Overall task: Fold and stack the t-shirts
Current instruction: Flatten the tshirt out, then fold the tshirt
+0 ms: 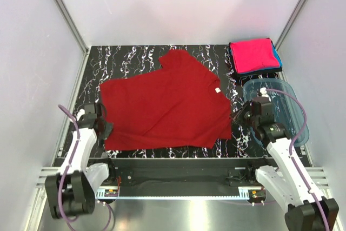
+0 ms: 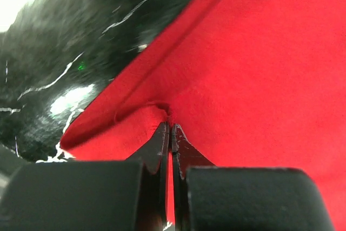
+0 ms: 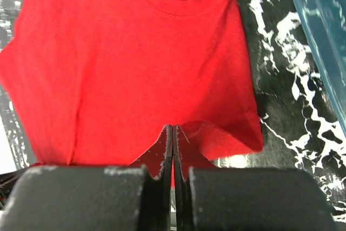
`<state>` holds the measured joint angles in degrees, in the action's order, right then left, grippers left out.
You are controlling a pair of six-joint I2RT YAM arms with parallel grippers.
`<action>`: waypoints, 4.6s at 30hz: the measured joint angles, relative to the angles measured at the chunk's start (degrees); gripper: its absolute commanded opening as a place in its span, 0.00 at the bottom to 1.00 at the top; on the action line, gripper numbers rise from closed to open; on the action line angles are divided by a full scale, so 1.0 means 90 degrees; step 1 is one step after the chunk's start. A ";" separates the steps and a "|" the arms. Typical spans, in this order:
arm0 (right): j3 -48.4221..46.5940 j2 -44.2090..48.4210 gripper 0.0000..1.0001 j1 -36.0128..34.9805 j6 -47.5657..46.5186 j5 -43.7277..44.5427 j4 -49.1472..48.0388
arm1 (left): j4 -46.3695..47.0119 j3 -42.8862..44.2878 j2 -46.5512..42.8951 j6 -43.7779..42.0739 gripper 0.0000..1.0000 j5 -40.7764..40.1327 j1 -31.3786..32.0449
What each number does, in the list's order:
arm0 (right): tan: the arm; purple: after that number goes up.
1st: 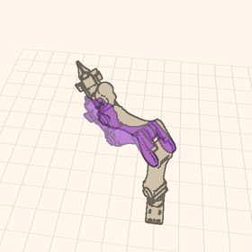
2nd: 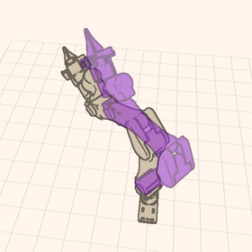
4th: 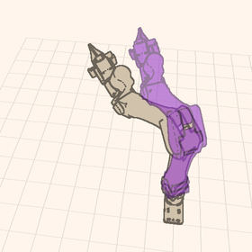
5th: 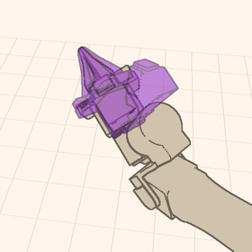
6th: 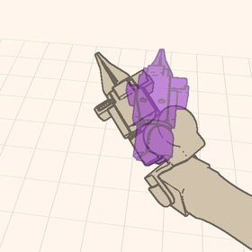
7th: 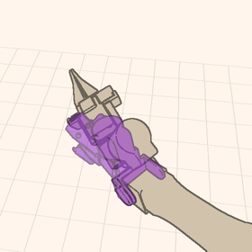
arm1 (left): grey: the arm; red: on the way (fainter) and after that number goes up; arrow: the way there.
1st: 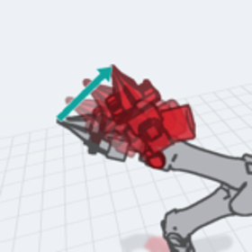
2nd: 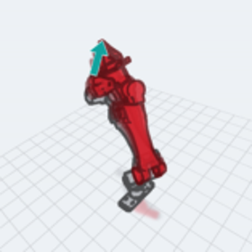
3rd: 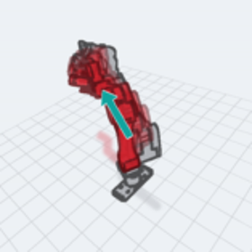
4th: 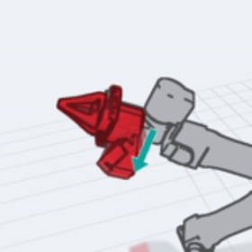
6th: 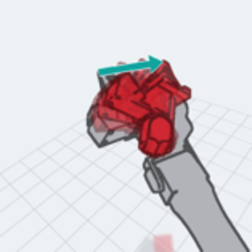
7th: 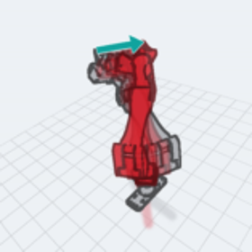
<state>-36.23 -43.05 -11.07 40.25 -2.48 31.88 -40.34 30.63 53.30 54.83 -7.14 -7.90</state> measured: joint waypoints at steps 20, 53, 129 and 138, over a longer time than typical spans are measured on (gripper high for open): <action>-0.1554 -0.3274 0.00 0.0000 -0.0760 0.0534 -0.0483 | 0.0165 0.0189 0.0471 0.0549 0.00 -0.1066 -0.0010; -0.4172 -0.5357 0.00 -0.0034 -0.2331 0.0515 -0.0049 | 0.0219 0.1676 0.2074 0.0141 0.00 -0.1617 -0.0017; -0.5158 -0.6057 0.04 -0.0058 -0.2101 0.0996 0.0913 | -0.0267 0.1824 0.2327 0.0083 0.10 -0.1943 -0.0022; -0.6030 -0.6768 0.27 -0.0058 -0.2161 0.0675 0.0889 | -0.0226 0.2050 0.2380 -0.0243 0.79 -0.2285 -0.0022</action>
<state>-90.50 -103.96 -11.60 20.80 3.60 39.88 -42.37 49.08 74.72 52.64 -27.70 -8.10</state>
